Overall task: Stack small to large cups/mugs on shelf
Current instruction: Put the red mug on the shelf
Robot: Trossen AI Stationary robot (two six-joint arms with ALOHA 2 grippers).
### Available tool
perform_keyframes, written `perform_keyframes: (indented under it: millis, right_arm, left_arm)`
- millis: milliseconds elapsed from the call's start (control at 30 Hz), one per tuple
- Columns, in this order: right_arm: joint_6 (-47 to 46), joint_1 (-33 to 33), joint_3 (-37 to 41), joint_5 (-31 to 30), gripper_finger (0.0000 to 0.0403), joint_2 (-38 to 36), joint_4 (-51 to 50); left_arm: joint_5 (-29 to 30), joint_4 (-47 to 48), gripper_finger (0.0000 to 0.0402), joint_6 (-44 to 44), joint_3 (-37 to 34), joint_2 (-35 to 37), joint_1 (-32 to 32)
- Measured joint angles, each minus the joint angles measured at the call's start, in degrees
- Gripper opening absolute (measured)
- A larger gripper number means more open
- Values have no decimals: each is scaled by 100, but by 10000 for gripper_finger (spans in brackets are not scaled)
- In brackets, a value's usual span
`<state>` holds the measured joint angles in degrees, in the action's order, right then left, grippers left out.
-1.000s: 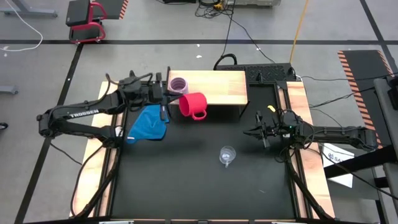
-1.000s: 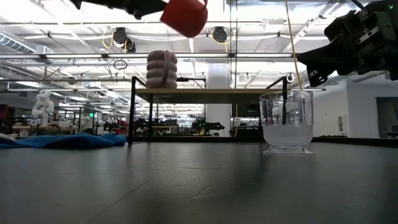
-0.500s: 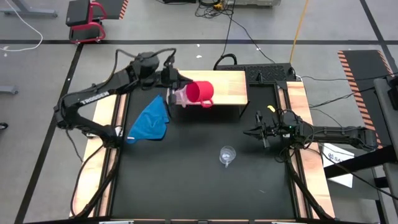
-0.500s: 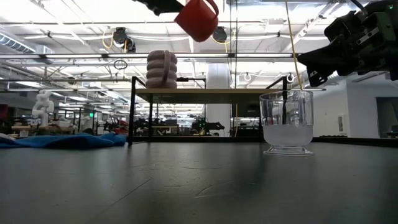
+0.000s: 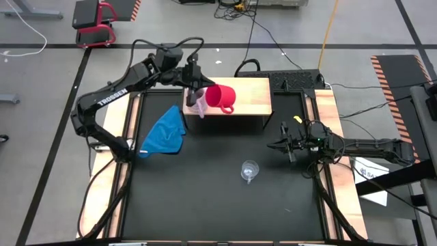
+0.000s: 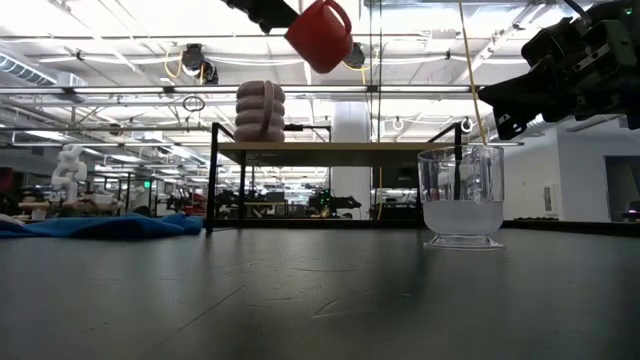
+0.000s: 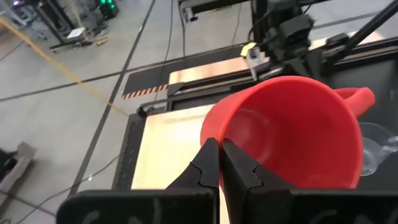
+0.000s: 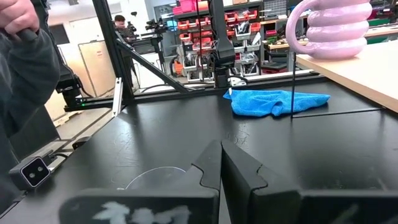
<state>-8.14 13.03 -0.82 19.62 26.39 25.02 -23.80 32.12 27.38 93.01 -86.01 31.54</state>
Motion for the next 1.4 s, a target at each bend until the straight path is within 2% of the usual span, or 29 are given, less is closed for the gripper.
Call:
perform_keyframes:
  millis: [433,633,800,933,1133,1400]
  right_arm:
    - [-8,0,0,0,0,0,0]
    - [2,-1,-2,0,0,0,3]
    - [7,-2,-2,0,0,-2,52]
    - [4,-1,-2,0,0,0,52]
    - [-8,-2,0,1,0,0,50]
    - [-7,-2,-2,0,0,0,50]
  left_arm:
    - [-53,-117,1,146,0,3,261]
    - [-451,-232,1,103,49,-15,607]
    - [-658,-75,1,74,573,-401,736]
    - [-906,289,1,61,1314,-900,738]
    - [-952,729,1,107,2242,-1580,623]
    - [-980,875,1,363,2583,-2077,589]
